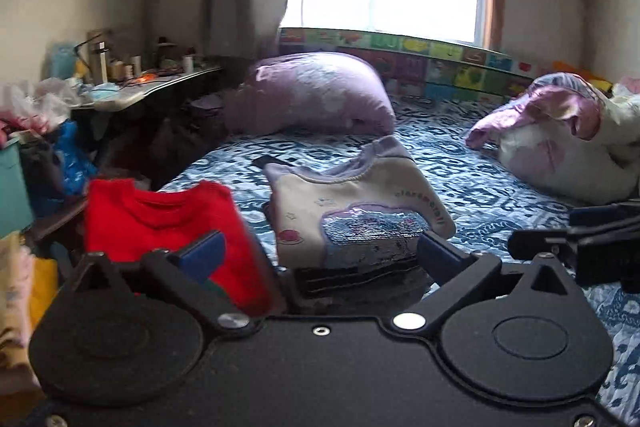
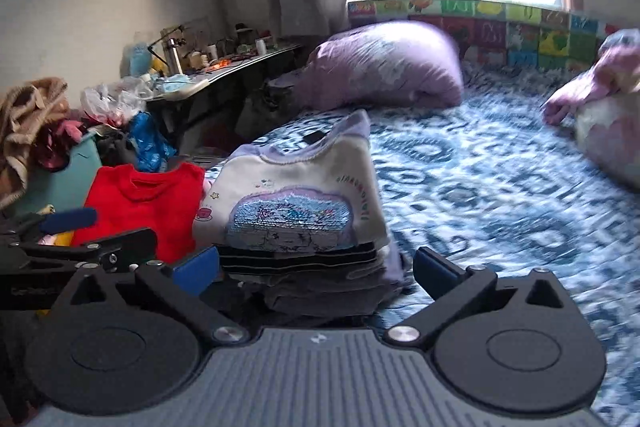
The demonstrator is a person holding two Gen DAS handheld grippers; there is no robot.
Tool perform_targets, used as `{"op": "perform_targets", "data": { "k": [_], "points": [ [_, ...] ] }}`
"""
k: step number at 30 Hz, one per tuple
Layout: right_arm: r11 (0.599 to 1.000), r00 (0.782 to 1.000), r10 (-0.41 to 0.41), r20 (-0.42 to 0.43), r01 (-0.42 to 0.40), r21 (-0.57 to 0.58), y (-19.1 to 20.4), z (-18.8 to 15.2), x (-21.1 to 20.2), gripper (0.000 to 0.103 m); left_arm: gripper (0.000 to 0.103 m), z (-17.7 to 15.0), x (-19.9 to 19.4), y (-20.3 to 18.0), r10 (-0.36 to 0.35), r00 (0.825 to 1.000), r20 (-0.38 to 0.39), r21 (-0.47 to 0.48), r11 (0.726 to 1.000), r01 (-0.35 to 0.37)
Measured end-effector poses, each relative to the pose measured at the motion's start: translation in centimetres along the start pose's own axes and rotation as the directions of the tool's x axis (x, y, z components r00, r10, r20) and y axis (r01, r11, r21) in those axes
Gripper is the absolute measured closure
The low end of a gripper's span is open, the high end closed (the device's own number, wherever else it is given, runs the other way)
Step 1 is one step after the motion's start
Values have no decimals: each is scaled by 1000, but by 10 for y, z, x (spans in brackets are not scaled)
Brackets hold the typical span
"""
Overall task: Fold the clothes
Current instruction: 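Open both tools and withdraw them from the stacked sweatshirt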
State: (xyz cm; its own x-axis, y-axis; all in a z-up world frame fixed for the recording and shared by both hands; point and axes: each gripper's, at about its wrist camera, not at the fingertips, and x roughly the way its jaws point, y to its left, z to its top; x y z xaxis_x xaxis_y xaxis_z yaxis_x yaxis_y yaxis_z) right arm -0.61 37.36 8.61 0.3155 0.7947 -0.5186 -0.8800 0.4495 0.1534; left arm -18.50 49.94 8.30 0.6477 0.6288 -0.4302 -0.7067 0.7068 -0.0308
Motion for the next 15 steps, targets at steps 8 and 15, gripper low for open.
{"op": "perform_targets", "data": {
  "k": [8, 15],
  "points": [
    [995, 994, -103, -25, 102, -16, 14, -4, -32, 0, 0, 3, -32, 0, 15, 1000, -22, -9, 1000, -15],
    [992, 990, -129, -59, 127, -26, 24, -11, -45, 0, 0, 4, -48, -1, 20, 999, -36, -47, 999, -22]
  ]
}}
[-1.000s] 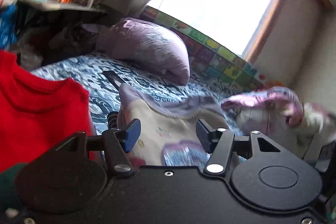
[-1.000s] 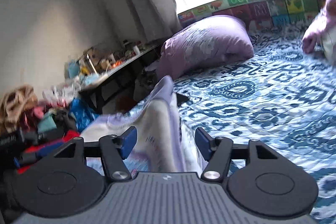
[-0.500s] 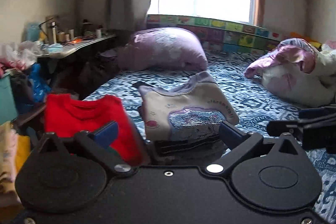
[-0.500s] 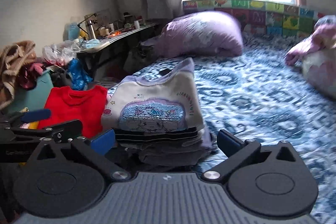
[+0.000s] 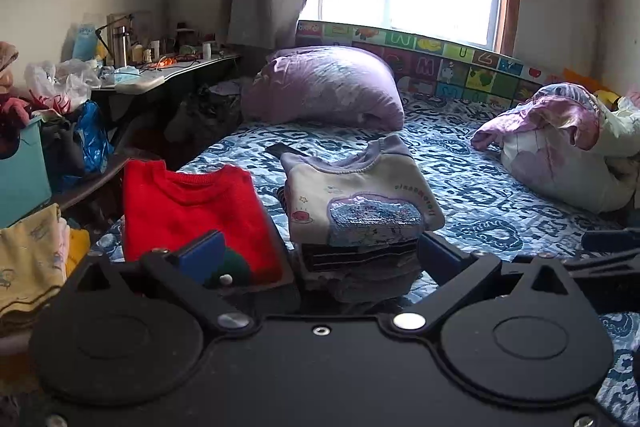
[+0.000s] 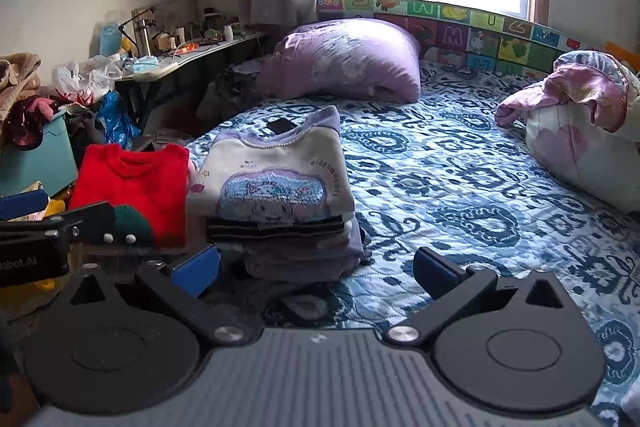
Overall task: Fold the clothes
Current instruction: 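Open both tools and withdraw them from the stacked sweatshirt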
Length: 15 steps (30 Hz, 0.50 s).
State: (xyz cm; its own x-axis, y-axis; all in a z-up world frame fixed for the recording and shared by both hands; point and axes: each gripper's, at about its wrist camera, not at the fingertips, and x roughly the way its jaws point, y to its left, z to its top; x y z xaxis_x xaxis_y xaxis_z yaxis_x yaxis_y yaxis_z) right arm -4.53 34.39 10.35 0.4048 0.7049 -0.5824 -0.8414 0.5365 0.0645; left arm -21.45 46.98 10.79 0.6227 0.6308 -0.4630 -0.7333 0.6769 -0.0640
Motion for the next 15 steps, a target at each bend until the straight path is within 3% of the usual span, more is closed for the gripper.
{"op": "perform_targets", "data": {
  "k": [3, 8, 15],
  "points": [
    [1000, 1000, -13, -23, 13, -13, 3, 0, 1, 0, 0, 3, -1, -3, -12, 1000, -4, 1, 1000, 12],
    [1000, 999, -18, -44, 17, -18, 6, 2, 5, 0, 0, 4, 6, -12, 72, 997, -3, 77, 994, -72],
    [1000, 998, -22, -52, 21, -20, 3, 9, 18, 0, 0, 6, 18, -7, 101, 995, -10, 92, 991, -99]
  ]
}}
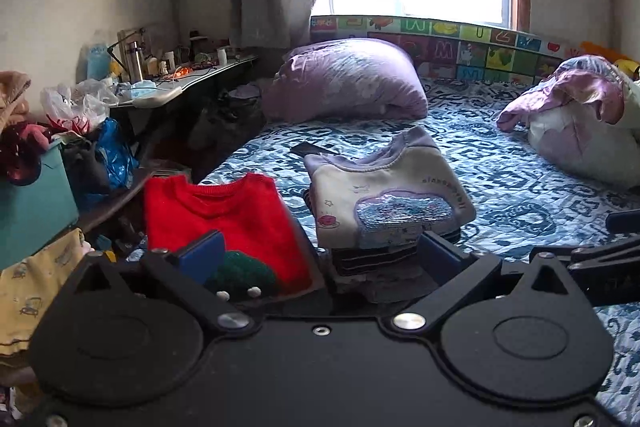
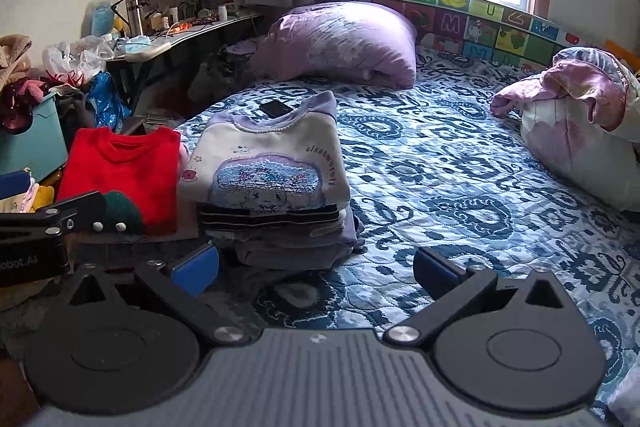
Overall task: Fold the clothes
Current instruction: 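Open both tools and withdraw them from the stacked sweatshirt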
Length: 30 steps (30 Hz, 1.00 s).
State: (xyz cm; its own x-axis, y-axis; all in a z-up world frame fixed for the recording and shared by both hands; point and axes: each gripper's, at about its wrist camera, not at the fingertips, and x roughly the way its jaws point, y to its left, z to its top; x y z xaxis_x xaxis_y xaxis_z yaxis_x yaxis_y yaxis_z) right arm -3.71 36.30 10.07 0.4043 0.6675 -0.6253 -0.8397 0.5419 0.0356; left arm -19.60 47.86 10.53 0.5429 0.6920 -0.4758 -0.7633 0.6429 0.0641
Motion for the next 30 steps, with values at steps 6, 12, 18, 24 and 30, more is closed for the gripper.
{"op": "perform_targets", "data": {
  "k": [6, 12, 18, 24, 30],
  "points": [
    [1000, 1000, -4, -8, 4, -5, 0, 5, 14, 0, 0, 0, 12, -3, 9, 1000, -5, 21, 1000, -9],
    [1000, 1000, -3, -14, 3, -6, 0, 7, 26, 0, 0, 1, 19, -6, 18, 1000, -5, 19, 1000, -18],
    [1000, 1000, -1, -20, 1, -5, -1, 10, 33, 0, 0, 3, 24, -5, 10, 1000, -16, 8, 1000, -10],
    [1000, 1000, 3, -25, -4, -14, 2, 8, 37, 0, 0, 3, 26, -5, -2, 1000, -25, -2, 1000, 2],
    [1000, 1000, 8, -29, -8, -15, 4, 8, 38, 0, 0, 4, 24, -3, -12, 999, -32, -9, 1000, 12]
  ]
}}
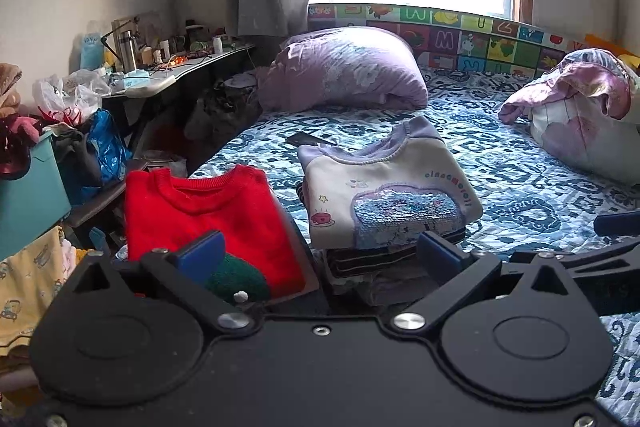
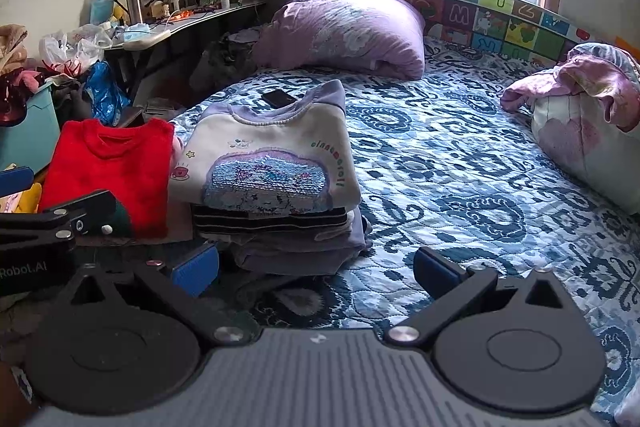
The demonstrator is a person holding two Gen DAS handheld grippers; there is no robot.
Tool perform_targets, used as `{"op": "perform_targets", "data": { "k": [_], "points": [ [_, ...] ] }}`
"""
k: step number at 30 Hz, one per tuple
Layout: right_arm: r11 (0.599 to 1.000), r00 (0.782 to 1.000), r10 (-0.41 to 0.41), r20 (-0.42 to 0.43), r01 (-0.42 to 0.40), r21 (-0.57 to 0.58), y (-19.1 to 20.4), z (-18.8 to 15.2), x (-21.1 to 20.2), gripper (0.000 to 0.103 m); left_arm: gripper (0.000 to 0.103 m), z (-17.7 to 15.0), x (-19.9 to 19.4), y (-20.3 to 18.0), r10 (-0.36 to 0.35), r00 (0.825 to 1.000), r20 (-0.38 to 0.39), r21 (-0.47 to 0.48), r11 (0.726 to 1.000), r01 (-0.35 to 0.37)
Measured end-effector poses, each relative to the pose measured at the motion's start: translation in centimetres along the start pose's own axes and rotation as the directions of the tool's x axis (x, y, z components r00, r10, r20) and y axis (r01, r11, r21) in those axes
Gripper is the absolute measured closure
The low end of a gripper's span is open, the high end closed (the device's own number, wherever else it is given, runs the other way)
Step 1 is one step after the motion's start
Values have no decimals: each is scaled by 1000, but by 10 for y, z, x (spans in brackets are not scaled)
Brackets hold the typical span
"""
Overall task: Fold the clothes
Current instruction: 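Open both tools and withdraw them from the stacked sweatshirt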
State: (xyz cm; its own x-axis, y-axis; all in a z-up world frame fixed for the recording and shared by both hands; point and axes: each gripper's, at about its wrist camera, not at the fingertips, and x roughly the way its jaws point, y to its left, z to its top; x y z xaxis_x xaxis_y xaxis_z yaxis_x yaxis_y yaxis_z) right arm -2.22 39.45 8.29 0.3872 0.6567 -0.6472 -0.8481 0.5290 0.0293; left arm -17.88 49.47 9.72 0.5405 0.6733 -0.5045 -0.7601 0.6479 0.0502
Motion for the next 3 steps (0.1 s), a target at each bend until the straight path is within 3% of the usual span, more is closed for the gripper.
{"op": "perform_targets", "data": {
  "k": [3],
  "points": [
    [1000, 1000, 2, 2, -2, 1, 0, 0, -2, 0, 0, 0, -2, 0, -5, 1000, 2, -4, 1000, 5]
  ]
}}
